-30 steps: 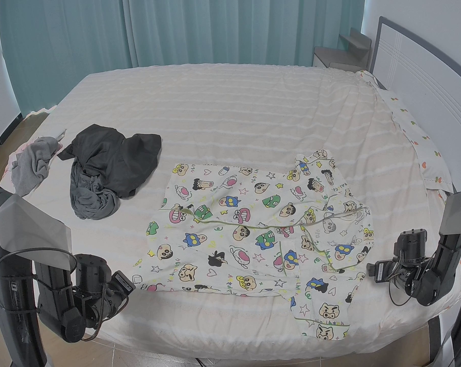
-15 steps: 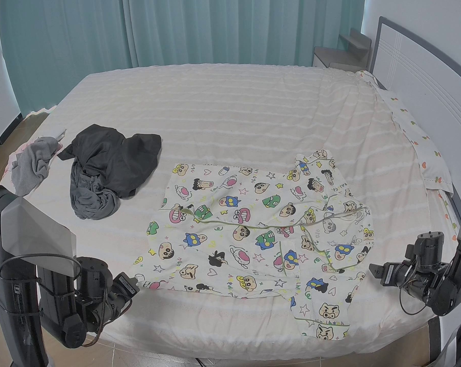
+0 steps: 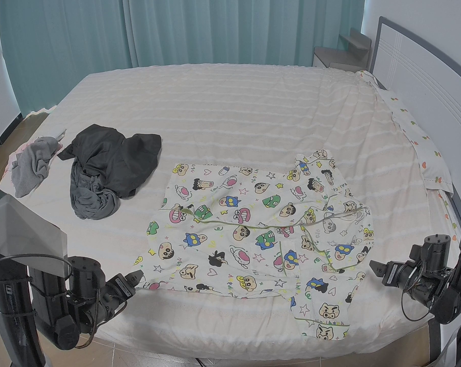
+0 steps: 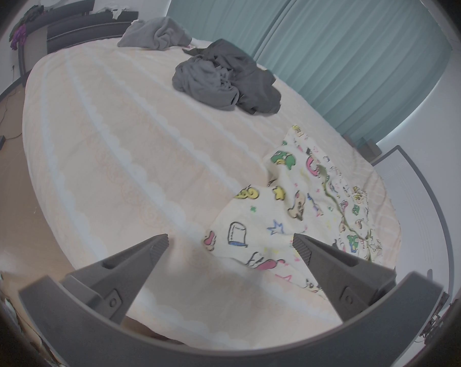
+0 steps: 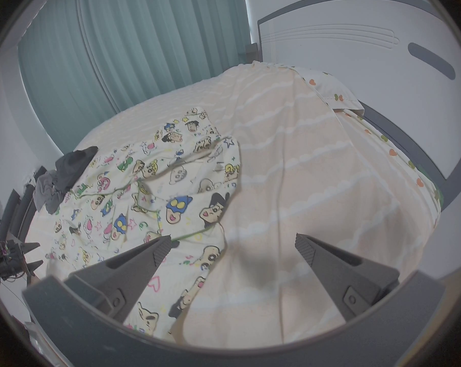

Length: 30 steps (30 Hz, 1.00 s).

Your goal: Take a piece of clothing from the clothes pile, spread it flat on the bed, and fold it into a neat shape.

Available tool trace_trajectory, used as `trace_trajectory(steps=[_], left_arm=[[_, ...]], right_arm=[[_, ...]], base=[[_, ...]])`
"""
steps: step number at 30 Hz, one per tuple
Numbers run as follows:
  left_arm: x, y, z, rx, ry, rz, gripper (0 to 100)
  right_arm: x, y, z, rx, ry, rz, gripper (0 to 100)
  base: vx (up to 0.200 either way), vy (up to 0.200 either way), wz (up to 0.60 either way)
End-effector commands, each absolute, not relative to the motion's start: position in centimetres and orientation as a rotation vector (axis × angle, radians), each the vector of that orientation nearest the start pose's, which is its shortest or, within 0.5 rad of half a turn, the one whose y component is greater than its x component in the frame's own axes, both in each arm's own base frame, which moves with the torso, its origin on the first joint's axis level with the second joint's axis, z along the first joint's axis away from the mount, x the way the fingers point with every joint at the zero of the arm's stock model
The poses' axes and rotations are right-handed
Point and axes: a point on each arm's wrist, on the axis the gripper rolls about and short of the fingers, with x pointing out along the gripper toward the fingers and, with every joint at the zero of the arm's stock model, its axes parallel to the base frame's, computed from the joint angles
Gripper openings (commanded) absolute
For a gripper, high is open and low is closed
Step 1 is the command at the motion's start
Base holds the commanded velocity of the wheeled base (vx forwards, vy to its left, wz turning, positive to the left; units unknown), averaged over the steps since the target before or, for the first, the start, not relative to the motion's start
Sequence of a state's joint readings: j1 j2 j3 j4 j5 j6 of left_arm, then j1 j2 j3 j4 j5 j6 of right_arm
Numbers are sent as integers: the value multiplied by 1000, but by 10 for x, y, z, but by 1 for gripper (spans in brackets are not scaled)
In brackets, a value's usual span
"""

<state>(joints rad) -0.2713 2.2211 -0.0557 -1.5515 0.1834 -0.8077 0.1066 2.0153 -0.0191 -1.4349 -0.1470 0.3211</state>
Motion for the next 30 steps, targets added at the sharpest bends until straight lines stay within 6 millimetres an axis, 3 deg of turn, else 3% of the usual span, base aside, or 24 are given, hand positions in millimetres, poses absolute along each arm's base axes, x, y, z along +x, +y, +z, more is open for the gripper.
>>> trace_trajectory(steps=[1, 8, 11, 18, 30], left_arm=[[212, -54, 23, -642, 501, 113, 100], [209, -49, 52, -574, 374, 57, 100], [217, -52, 60, -535, 326, 29, 100], [240, -57, 66, -487, 286, 35, 100], [253, -61, 71, -489, 254, 48, 100]], right_arm=[[209, 20, 32, 292, 499, -104, 100], [216, 19, 47, 369, 384, -77, 100], [211, 20, 51, 372, 372, -59, 100], [209, 19, 57, 381, 351, -43, 100], [209, 20, 57, 381, 353, -39, 100]], base=[[0, 0, 0], [0, 0, 0], [-67, 0, 0], [-57, 0, 0], [33, 0, 0]])
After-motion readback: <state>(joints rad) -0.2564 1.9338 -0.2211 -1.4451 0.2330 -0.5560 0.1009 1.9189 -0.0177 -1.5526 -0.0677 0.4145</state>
